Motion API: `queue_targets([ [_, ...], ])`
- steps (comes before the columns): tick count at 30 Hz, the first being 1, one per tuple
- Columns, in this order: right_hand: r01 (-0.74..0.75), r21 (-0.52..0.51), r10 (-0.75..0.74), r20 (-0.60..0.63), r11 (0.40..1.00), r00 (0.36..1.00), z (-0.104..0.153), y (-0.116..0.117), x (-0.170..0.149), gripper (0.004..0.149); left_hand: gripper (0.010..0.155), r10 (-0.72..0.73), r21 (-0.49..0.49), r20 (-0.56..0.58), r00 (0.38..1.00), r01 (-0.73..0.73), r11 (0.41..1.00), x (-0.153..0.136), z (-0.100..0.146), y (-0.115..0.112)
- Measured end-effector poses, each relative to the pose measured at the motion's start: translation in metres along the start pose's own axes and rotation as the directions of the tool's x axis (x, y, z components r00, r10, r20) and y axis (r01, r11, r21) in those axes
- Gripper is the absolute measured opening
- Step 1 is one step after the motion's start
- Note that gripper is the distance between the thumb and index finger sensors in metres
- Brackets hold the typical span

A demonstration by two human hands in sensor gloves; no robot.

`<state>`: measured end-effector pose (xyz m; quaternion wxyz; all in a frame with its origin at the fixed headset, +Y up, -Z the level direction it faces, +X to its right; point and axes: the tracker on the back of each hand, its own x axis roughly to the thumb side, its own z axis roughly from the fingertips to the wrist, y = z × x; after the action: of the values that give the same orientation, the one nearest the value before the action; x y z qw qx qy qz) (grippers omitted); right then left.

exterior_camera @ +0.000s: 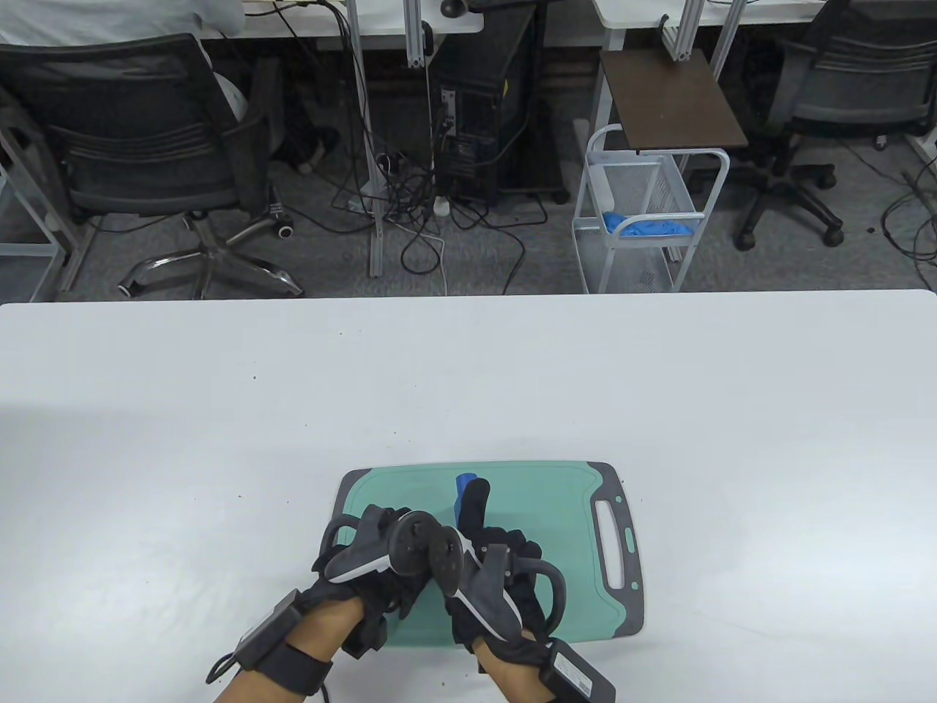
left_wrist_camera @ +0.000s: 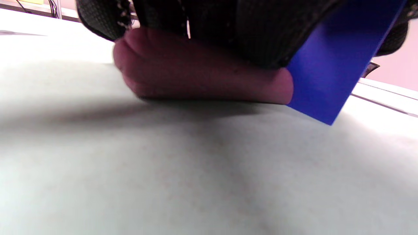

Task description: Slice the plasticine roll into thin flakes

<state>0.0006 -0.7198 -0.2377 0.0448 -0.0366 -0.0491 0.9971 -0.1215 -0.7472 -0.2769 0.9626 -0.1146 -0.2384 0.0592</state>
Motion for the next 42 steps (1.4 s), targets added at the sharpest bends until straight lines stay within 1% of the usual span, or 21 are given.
queue_targets([
  [3,0.006,0.011,-0.006,-0.003,1.000,1.000,0.000,0.000,-0.001,0.083,0.049,-0.024,0.021,-0.011,1.000,0.025,0.999,0.000,0.000,0.000],
  [7,0.001,0.026,-0.001,-0.001,1.000,1.000,0.003,-0.001,-0.003,0.083,0.051,-0.021,0.022,-0.015,1.000,0.021,1.000,-0.001,0.001,-0.001],
  [13,0.031,0.054,-0.031,-0.007,0.998,0.999,0.007,-0.008,-0.007,0.083,0.053,-0.024,0.027,-0.012,1.000,0.025,0.999,-0.001,0.001,-0.001],
  [14,0.039,0.061,-0.038,-0.013,0.997,0.999,0.007,-0.009,-0.008,0.082,0.056,-0.025,0.030,-0.016,1.000,0.025,0.999,-0.001,0.001,0.000],
  [17,0.056,0.067,-0.054,-0.024,0.996,0.998,0.008,-0.015,-0.011,0.082,0.058,-0.025,0.039,-0.029,0.999,0.026,0.999,-0.003,0.001,0.000],
  [22,0.076,0.035,-0.075,-0.028,0.996,0.997,0.013,-0.026,-0.011,0.082,0.052,-0.023,0.041,-0.033,0.999,0.024,0.999,-0.004,0.002,0.000],
  [26,0.085,0.028,-0.084,-0.020,0.996,0.996,0.016,-0.032,-0.010,0.082,0.051,-0.019,0.043,-0.033,0.999,0.020,0.999,-0.005,0.001,0.000],
  [42,0.064,0.042,-0.063,-0.014,0.997,0.998,0.021,-0.033,-0.002,0.082,0.048,-0.018,0.042,-0.029,0.999,0.019,0.999,-0.006,0.001,0.001],
])
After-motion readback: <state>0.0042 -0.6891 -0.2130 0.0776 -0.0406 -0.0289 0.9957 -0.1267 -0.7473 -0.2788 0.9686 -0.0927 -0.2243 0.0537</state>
